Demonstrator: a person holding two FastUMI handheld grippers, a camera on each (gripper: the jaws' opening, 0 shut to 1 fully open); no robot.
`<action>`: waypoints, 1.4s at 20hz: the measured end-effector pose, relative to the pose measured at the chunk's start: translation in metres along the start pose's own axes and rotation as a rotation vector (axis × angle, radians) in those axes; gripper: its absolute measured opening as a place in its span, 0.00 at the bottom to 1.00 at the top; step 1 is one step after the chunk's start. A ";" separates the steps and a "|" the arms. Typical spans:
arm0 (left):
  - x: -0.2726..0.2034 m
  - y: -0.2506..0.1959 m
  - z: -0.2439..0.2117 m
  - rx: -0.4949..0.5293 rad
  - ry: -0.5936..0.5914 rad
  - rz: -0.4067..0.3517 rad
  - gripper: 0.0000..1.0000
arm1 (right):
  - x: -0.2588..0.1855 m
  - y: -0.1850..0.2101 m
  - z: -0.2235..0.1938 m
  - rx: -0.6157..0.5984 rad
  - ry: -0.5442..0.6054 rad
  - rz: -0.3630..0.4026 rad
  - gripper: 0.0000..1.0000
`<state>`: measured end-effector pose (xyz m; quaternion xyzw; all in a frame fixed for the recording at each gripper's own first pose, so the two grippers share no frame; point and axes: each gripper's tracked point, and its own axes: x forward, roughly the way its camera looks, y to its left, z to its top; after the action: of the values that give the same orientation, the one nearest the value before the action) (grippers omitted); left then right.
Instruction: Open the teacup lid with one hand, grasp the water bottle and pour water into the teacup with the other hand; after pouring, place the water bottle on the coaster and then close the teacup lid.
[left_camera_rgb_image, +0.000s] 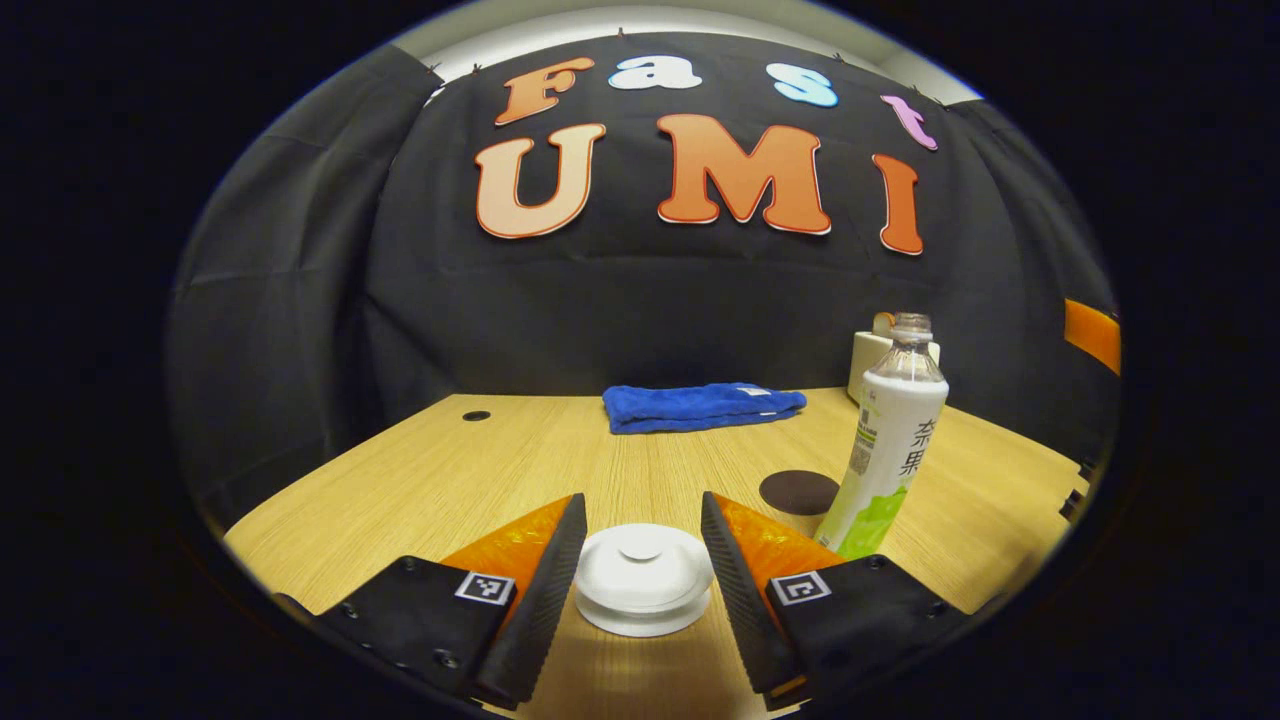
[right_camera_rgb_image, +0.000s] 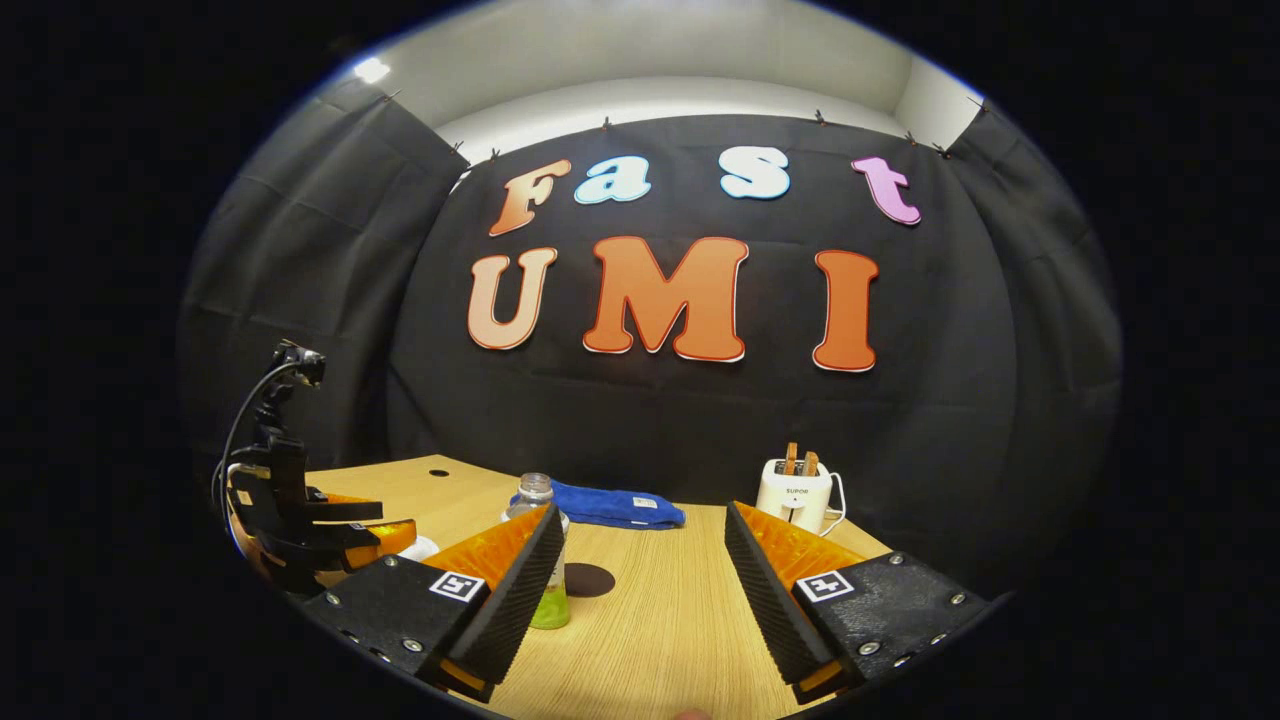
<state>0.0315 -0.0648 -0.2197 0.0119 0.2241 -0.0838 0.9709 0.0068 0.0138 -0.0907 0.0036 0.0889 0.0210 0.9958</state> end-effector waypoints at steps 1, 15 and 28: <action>0.002 -0.002 -0.003 0.012 0.010 0.001 0.78 | 0.002 0.001 -0.004 0.004 0.010 0.003 0.98; 0.029 0.000 -0.019 0.102 0.094 0.035 0.49 | 0.022 0.007 -0.030 0.011 0.075 0.036 0.98; 0.020 0.012 0.016 0.074 -0.026 0.054 0.24 | 0.035 0.044 -0.052 0.006 0.151 0.136 0.98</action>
<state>0.0584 -0.0570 -0.2144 0.0530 0.2080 -0.0660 0.9745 0.0301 0.0593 -0.1479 0.0110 0.1631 0.0883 0.9826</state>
